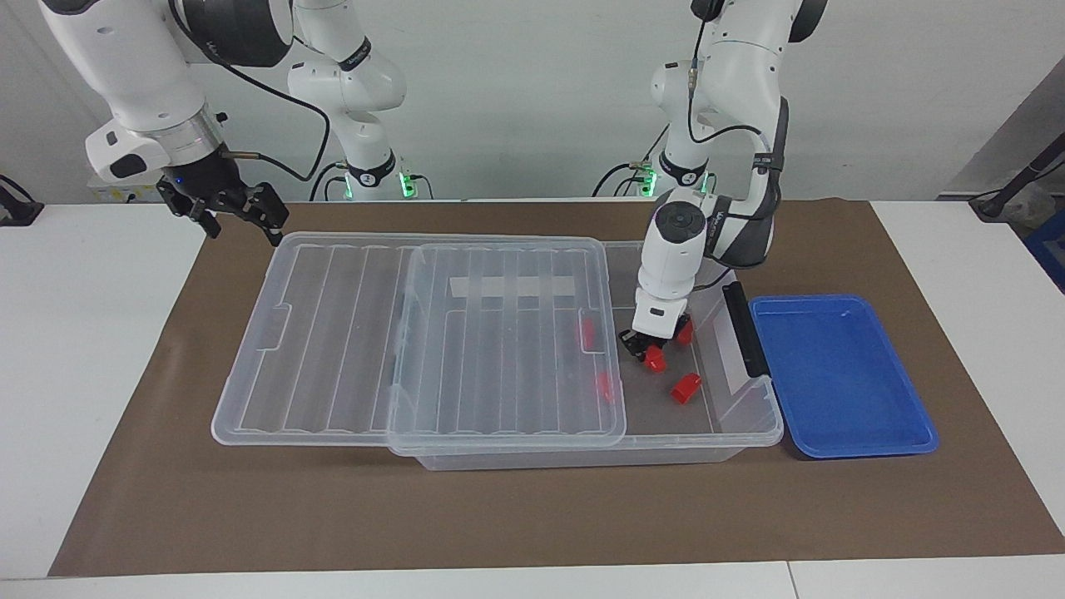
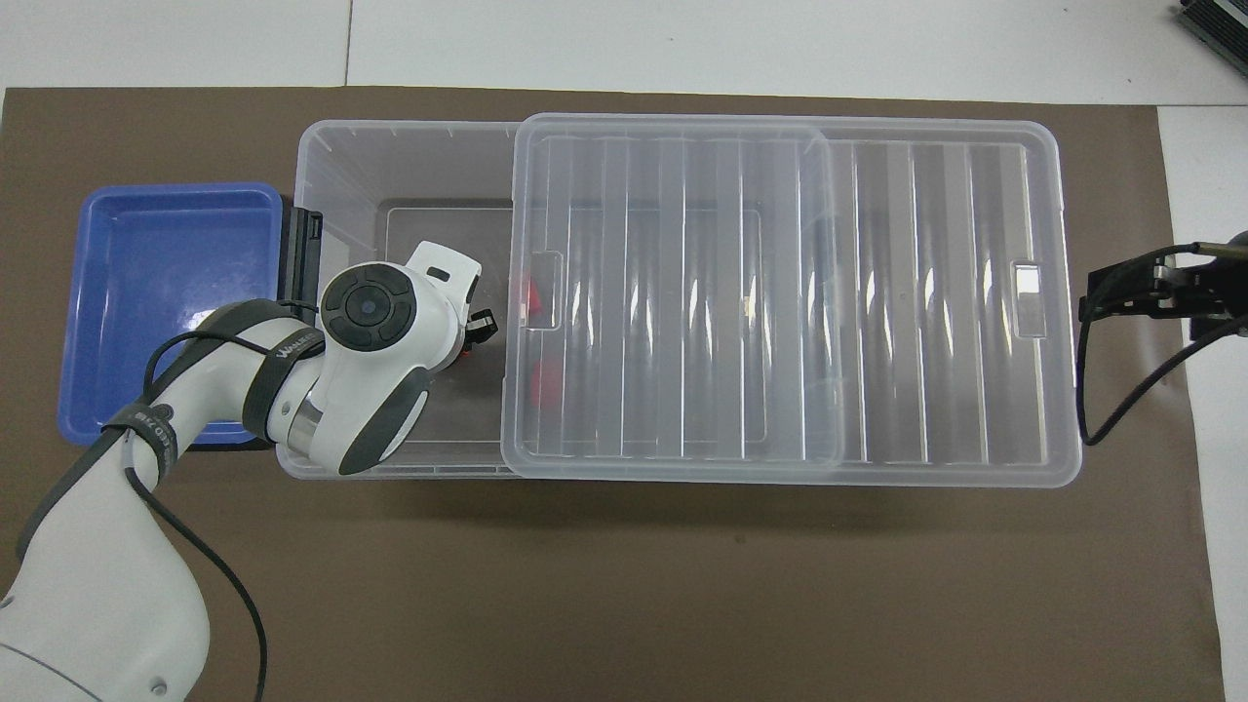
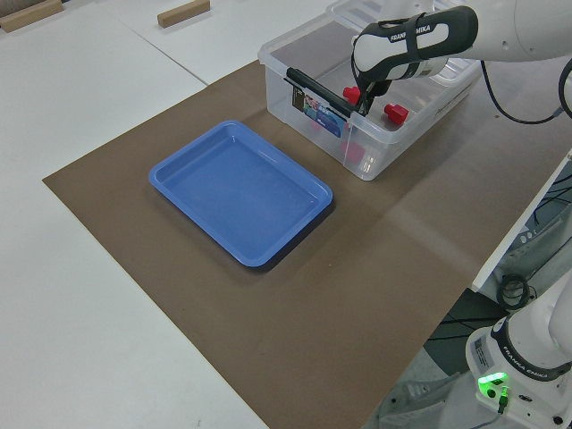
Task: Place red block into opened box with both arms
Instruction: 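Lower the red block into the box and open the left gripper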
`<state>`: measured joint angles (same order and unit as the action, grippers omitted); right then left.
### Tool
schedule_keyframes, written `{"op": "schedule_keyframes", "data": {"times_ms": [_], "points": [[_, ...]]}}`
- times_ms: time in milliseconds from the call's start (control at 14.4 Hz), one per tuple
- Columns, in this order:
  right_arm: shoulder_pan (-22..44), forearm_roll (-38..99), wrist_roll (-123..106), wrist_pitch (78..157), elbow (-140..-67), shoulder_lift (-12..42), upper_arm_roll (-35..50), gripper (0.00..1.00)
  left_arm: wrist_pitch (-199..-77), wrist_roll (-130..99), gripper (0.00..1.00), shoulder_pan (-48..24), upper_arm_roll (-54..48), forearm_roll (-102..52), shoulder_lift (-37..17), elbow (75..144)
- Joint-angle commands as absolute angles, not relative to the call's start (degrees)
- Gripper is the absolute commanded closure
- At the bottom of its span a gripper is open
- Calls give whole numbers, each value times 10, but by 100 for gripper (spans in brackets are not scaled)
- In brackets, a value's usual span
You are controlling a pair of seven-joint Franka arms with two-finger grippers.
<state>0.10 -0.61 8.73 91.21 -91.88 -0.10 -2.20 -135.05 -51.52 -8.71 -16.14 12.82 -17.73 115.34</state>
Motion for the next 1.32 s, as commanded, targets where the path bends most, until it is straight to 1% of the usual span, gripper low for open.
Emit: {"op": "schedule_keyframes", "data": {"times_ms": [0,70,139,209,557,696,835,905,975,1044,1114,1253], "points": [[-1,4,91,921,-932,-11,-24,0,-1365,-529,100,-89,-156,145,-172,1166],[-1,4,91,921,-933,-11,-24,0,-1365,-530,100,-88,-156,145,-172,1165],[-1,4,91,921,-932,-11,-24,0,-1365,-538,70,-87,-156,145,-172,1165],[-1,4,91,921,-933,-11,-24,0,-1365,-550,1,-88,-156,145,-172,1165],[-3,4,90,913,-933,-11,-24,0,-1343,-560,0,-87,-156,145,-172,1144],[-2,4,90,914,-933,-12,-24,0,-1291,-556,0,-87,-156,144,-168,1109],[2,4,91,925,-934,-11,-24,1,-1211,-549,0,-83,-157,139,-162,1057],[3,3,91,939,-940,-12,-24,7,-1170,-546,0,-83,-158,138,-156,1034],[1,3,90,958,-947,-12,-24,30,-1136,-545,0,-83,-158,133,-148,1015],[-1,4,90,970,-951,-12,-24,77,-1102,-543,0,-83,-160,120,-141,993],[-3,4,89,992,-960,-12,-24,100,-1068,-529,0,-83,-159,112,-132,971],[-17,4,88,1070,-982,-9,-24,100,-969,-449,0,-76,-151,102,-122,906]]}}
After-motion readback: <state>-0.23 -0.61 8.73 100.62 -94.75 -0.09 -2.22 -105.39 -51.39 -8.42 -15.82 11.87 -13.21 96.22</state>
